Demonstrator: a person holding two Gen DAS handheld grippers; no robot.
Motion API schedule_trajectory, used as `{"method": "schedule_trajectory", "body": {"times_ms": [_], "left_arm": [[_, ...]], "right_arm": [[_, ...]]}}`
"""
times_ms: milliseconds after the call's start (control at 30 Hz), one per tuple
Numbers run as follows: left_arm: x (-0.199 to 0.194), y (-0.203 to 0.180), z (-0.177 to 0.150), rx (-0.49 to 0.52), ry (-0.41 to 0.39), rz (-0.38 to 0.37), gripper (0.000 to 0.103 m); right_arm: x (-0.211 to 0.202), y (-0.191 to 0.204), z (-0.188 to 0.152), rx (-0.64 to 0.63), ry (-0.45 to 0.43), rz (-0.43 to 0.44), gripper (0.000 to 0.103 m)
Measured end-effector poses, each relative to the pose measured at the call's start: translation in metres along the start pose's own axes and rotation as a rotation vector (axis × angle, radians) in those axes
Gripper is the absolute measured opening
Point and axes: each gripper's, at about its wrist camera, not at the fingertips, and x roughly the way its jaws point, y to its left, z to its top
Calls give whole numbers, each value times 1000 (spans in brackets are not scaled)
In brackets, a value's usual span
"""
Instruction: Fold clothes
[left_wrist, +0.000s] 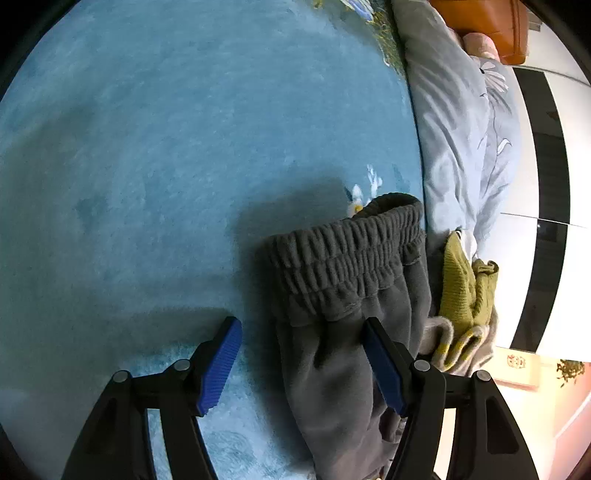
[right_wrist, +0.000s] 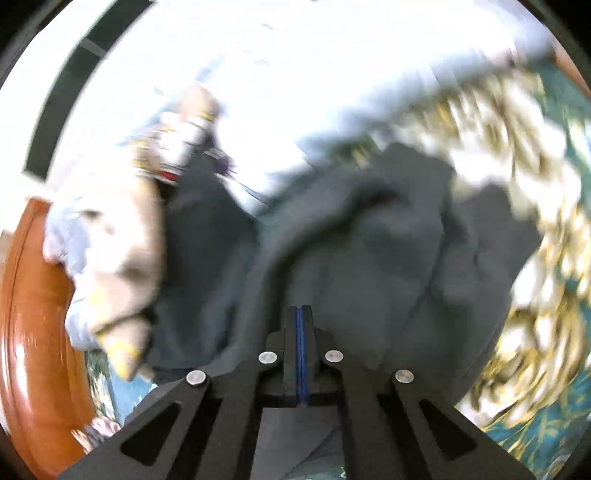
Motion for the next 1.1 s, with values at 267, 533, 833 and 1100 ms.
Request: {"method": "schedule_trajectory", "body": {"times_ms": [267, 533, 833, 1100], "left_arm": [[2, 0, 0, 14, -20, 17, 72], [11, -13, -9, 90, -67, -1, 94], [0, -4, -9, 28, -113, -57, 45], [-21, -29, -14, 138, -186, -30, 33]], "right_arm": [[-11, -24, -28, -103, 35, -118, 0], [25, -57, -67, 0, 200, -127, 2], [36, -37, -71, -90, 231, -128, 2], [43, -17, -78, -132, 257, -128, 2]]}}
